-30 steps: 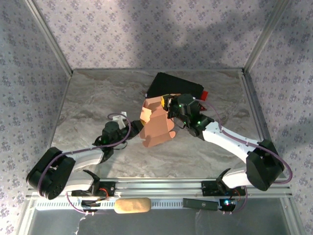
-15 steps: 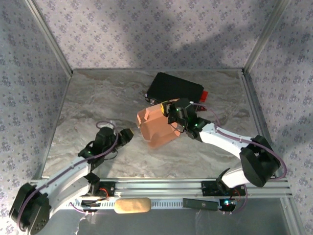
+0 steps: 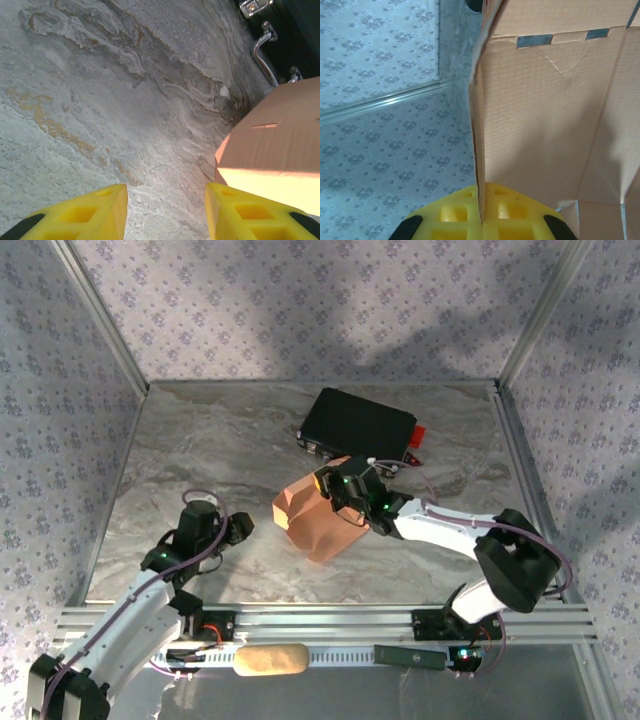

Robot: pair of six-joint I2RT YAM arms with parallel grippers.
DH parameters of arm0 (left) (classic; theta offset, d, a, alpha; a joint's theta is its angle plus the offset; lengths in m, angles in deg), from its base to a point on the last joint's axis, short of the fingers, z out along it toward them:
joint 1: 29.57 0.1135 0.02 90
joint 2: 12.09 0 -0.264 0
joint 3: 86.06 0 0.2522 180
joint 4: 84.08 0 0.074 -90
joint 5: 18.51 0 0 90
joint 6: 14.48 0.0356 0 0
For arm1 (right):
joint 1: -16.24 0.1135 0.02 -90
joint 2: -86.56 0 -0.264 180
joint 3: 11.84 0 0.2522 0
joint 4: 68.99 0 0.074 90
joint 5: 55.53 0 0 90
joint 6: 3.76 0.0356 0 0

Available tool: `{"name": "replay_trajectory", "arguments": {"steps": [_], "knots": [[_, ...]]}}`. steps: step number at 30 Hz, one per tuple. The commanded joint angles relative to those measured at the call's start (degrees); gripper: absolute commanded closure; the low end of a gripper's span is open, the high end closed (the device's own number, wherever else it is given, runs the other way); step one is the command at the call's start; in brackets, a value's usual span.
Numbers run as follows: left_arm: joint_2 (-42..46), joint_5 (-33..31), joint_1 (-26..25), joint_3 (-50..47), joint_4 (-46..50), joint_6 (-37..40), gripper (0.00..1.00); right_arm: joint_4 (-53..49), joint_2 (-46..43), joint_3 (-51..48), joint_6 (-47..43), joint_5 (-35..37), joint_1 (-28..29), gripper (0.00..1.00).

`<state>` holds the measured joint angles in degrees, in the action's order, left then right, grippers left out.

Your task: Fold the paper box

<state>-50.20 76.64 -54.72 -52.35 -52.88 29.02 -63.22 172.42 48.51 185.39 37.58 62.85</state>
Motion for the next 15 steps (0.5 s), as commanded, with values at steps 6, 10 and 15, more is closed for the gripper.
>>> {"name": "replay_trajectory", "arguments": {"steps": [6,10,15], "knots": [[0.30,3.76,0.27,-0.99,-2.84,5.21,0.61,9.72,5.29,-4.29,-3.11,0.54,0.44,1.00],[0.58,6.29,0.30,-3.41,-7.38,7.48,0.63,13.16,6.55,-5.69,-4.37,-0.67,0.70,1.00],[0.54,7.91,-0.22,-5.92,-12.50,9.21,0.63,15.71,6.99,-6.96,-5.70,-1.29,0.40,1.00]]}}
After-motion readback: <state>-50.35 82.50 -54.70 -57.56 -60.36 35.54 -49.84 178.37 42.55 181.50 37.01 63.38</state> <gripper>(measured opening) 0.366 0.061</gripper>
